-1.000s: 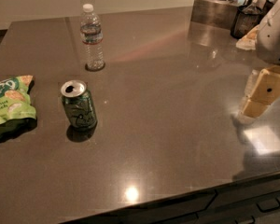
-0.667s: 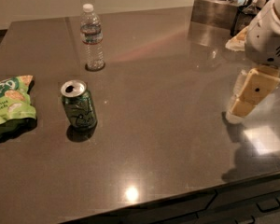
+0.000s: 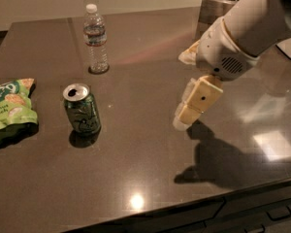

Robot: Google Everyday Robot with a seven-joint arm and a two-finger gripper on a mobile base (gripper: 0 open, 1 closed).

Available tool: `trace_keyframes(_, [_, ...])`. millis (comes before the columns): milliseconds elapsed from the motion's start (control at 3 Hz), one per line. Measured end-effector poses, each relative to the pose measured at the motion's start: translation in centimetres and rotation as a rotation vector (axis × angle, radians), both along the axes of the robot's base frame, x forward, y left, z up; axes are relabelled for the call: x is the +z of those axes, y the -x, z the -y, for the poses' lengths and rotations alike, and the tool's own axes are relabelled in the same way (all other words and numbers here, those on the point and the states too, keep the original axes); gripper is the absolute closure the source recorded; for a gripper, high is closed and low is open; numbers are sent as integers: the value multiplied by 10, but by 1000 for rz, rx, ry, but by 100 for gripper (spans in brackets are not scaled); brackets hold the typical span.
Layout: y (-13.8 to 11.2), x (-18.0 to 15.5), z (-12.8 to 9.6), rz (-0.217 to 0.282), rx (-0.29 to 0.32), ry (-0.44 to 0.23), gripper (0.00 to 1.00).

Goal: Move green can near water bottle

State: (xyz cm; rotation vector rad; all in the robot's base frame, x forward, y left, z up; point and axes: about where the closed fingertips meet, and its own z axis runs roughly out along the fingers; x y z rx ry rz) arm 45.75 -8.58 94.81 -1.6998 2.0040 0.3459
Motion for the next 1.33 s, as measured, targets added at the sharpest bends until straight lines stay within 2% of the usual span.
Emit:
trace_keyframes(333, [-6,-3,-43,-5,13,-129,0])
trace_keyframes(667, [-9,-5,-101,61,47,-276,0])
trace_keyframes(1000, [-14,-7,-136,126,67,-368,0])
trace_keyframes(1333, [-18,-20,-171,142,95,-431,0])
